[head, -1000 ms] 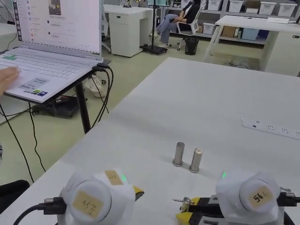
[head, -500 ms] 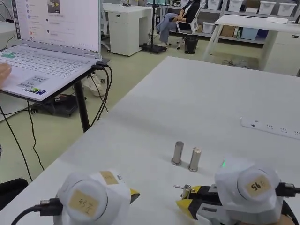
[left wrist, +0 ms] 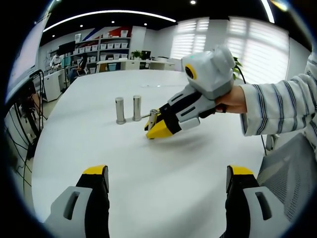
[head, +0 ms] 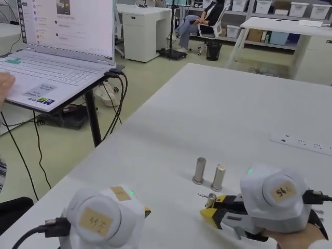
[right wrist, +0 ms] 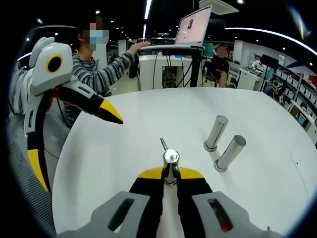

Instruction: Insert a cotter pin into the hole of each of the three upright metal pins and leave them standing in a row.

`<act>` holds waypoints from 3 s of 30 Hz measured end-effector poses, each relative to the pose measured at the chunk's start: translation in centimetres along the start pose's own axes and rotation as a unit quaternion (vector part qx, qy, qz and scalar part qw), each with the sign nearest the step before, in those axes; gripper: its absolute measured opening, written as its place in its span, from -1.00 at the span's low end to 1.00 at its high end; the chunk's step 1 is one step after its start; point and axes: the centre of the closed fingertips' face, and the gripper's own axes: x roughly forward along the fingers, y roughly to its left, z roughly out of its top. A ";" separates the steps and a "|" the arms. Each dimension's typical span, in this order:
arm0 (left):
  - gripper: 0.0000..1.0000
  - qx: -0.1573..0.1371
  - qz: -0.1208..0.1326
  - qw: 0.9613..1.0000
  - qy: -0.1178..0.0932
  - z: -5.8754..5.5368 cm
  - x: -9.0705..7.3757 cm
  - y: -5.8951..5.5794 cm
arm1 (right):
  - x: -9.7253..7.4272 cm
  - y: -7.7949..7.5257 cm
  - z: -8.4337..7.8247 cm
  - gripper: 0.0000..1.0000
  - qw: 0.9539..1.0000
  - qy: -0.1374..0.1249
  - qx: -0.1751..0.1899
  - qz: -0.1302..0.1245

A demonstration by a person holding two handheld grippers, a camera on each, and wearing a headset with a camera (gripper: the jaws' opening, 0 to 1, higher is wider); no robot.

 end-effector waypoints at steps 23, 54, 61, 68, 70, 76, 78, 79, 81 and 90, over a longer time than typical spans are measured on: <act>0.96 0.011 -0.013 1.000 0.016 -0.5 0.0 -0.6 | 0.6 0.1 -0.8 -0.91 1.000 -0.016 0.009 0.013; 0.92 0.008 -0.016 1.000 0.002 1.5 0.3 -0.8 | -12.8 0.6 -5.6 0.15 0.988 -0.039 0.144 -0.045; 0.91 0.009 -0.021 1.000 0.005 1.6 0.5 -0.8 | -16.0 0.9 -7.9 0.50 0.973 -0.034 0.209 -0.089; 0.89 0.001 -0.022 1.000 -0.001 2.0 0.5 -0.5 | -17.1 2.0 -8.5 0.75 0.960 -0.046 0.262 -0.092; 0.89 -0.003 -0.023 1.000 -0.002 2.2 0.5 -0.2 | -17.1 2.2 -8.4 0.82 0.956 -0.051 0.276 -0.089; 0.89 0.011 -0.016 1.000 -0.002 3.5 0.6 1.3 | -17.4 2.5 -7.9 0.93 0.947 -0.067 0.298 -0.098; 0.89 0.019 -0.015 1.000 0.003 3.9 0.7 1.9 | -17.4 2.5 -8.0 0.95 0.944 -0.064 0.306 -0.105; 0.89 0.028 -0.014 0.999 0.006 4.2 0.7 2.3 | -17.5 2.6 -7.9 0.96 0.943 -0.065 0.308 -0.105; 0.89 0.039 -0.009 0.999 0.006 5.0 0.8 3.1 | -17.5 2.7 -7.6 0.97 0.940 -0.070 0.316 -0.105; 0.89 0.053 0.006 0.999 -0.009 8.4 1.9 5.8 | -17.7 2.8 -7.9 0.95 0.934 -0.069 0.331 -0.116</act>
